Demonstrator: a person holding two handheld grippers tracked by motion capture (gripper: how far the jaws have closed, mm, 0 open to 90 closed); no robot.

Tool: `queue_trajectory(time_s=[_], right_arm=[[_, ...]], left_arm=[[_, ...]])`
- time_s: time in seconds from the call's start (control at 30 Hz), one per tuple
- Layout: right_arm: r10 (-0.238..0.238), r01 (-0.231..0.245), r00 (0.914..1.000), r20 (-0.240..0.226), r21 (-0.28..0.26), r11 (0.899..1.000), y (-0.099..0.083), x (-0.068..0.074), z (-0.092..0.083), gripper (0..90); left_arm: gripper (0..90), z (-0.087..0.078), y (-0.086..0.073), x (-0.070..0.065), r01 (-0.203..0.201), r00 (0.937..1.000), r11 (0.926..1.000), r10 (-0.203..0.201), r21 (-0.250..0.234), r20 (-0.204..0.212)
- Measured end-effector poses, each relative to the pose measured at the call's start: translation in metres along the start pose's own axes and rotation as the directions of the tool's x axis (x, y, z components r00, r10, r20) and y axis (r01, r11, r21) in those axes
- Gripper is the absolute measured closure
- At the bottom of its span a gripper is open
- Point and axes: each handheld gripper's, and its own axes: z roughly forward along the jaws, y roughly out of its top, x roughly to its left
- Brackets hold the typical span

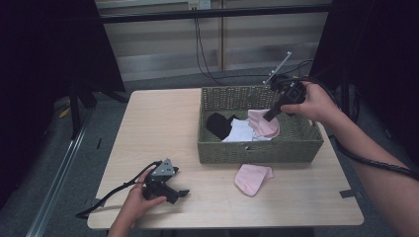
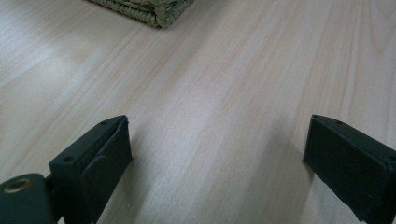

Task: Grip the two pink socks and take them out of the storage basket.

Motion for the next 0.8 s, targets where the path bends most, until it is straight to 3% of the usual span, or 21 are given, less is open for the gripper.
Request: queue_trajectory(time_s=[0.8], right_arm=[[-0.108, 0.108, 0.9938, -0.027, -0.014, 0.994, -0.003, 0.04, -0.023, 83.8]], left_arm=[[6.9, 0.0, 0.0, 0.0, 0.0, 1.0, 1.0, 0.0, 0.0, 0.0]])
